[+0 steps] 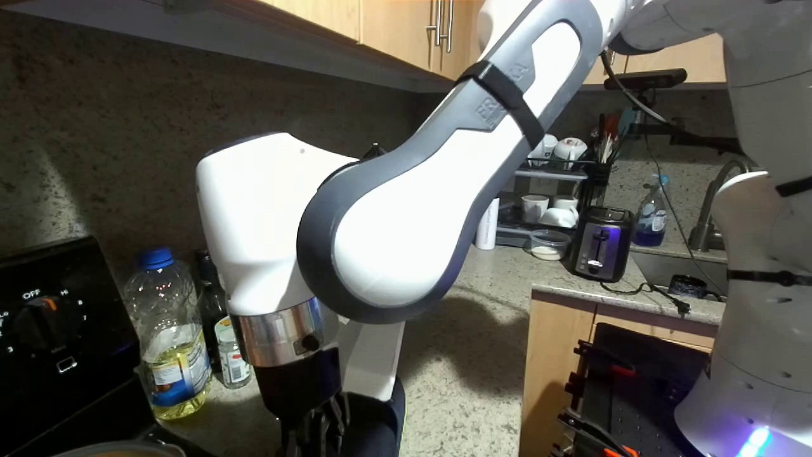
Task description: Separate the slippers on the counter
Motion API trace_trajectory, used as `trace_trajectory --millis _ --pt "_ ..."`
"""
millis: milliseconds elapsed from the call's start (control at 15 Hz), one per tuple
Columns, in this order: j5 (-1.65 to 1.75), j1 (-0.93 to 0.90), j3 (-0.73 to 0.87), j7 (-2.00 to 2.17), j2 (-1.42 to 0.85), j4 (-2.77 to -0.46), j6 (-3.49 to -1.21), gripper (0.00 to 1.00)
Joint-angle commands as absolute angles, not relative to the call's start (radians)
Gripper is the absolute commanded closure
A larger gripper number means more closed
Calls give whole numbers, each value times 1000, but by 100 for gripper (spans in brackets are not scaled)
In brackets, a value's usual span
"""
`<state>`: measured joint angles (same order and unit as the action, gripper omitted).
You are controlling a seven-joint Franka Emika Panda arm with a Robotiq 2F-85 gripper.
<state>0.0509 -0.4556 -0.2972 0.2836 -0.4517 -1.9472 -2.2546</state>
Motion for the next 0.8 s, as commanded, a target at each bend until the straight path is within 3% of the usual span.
trace_trajectory --millis 0,733 --pt "41 -470 -298 314 -345 -2022 -2267 100" --pt "124 -462 -297 461 -103 -2172 -2220 100"
